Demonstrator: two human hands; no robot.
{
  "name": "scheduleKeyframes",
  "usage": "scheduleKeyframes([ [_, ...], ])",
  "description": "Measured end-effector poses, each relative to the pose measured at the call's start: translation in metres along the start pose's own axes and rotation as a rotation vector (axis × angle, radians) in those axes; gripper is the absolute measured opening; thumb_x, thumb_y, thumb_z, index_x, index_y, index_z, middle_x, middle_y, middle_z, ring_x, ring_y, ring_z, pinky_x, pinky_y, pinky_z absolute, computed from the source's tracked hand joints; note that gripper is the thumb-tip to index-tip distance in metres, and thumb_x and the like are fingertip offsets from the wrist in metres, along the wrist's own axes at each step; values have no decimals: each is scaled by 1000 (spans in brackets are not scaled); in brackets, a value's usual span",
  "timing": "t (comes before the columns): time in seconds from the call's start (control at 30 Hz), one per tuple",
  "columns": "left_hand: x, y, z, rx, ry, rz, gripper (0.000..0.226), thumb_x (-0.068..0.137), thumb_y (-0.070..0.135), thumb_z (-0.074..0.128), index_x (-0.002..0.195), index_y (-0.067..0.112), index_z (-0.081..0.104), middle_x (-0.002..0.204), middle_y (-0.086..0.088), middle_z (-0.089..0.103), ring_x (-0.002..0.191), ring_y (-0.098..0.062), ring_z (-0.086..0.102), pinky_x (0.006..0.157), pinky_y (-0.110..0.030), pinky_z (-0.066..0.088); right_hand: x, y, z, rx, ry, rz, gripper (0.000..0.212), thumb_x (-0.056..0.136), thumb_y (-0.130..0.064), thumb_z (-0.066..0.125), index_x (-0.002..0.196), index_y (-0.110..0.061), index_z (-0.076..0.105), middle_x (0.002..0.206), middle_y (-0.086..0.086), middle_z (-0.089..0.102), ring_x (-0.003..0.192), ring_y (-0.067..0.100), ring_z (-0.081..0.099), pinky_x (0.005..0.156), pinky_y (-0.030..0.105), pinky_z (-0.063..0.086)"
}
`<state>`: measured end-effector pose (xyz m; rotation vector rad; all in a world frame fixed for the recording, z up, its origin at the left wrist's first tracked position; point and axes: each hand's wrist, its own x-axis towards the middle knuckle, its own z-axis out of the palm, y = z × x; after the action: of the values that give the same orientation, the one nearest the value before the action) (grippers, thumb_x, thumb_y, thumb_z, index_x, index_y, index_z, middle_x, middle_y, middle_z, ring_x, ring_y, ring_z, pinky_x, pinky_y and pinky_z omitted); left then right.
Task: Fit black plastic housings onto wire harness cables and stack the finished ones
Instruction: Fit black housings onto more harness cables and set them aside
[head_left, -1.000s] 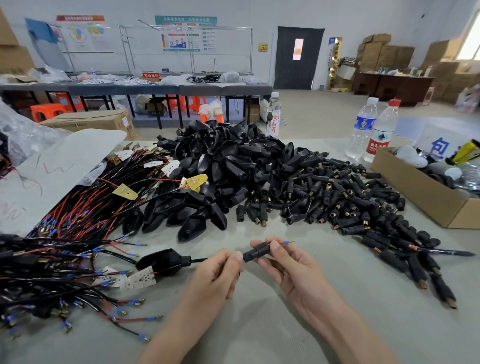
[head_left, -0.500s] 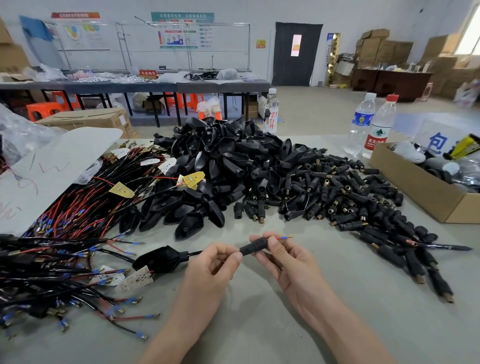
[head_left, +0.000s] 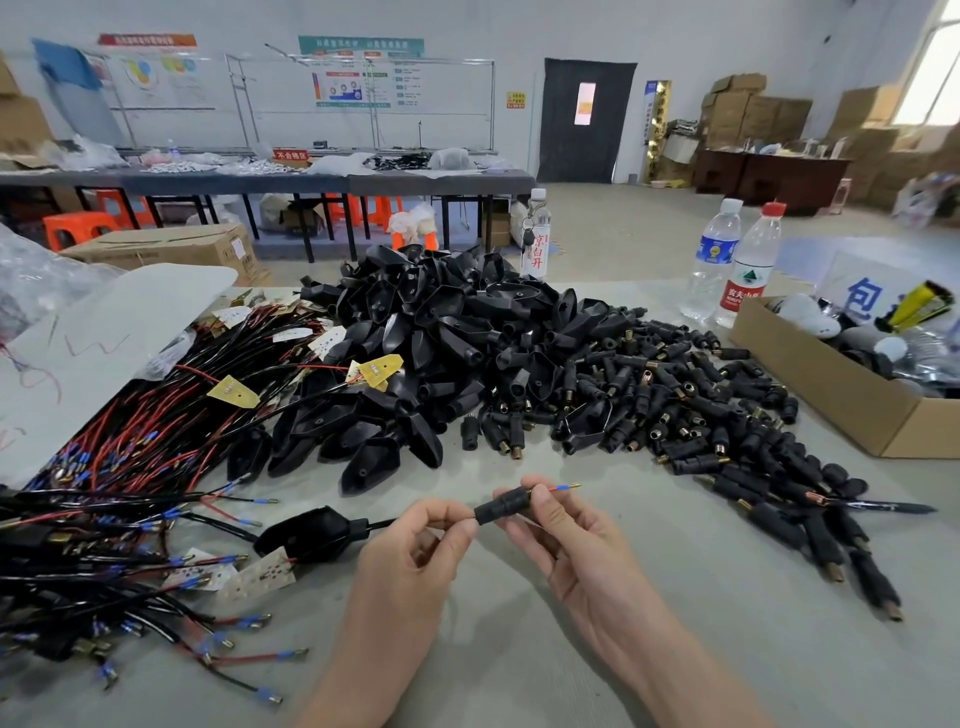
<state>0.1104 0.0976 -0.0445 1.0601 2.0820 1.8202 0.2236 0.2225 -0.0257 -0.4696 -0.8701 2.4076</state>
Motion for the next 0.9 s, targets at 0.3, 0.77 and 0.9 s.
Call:
scheduleKeyframes([
  [0.3, -2, 3, 4, -69, 18, -4, 12, 83, 36, 71, 92, 37, 62, 67, -7, 59, 56, -22, 48, 60, -50, 47, -2, -5, -2, 156, -22, 48, 31, 81, -6, 70, 108, 10, 68, 116, 31, 68, 107, 37, 70, 72, 28, 61],
  [0.77, -2, -2, 1, -16, 52, 34, 26, 87, 20, 73, 88, 43, 61, 61, 6, 60, 52, -10, 49, 54, -26, 42, -5, -2, 6, 72, -4, -30, 30, 81, -9, 68, 107, 6, 63, 109, 29, 70, 98, 33, 73, 73, 24, 61],
  [0.9, -2, -6, -2, 82, 51, 76, 22, 87, 21, 73, 88, 41, 65, 58, 10, 52, 52, -5, 45, 53, -18, 39, -5, 1, 6, 10, -10, -13, 33, 81, -10, 67, 109, 7, 61, 108, 28, 71, 97, 32, 74, 74, 23, 60],
])
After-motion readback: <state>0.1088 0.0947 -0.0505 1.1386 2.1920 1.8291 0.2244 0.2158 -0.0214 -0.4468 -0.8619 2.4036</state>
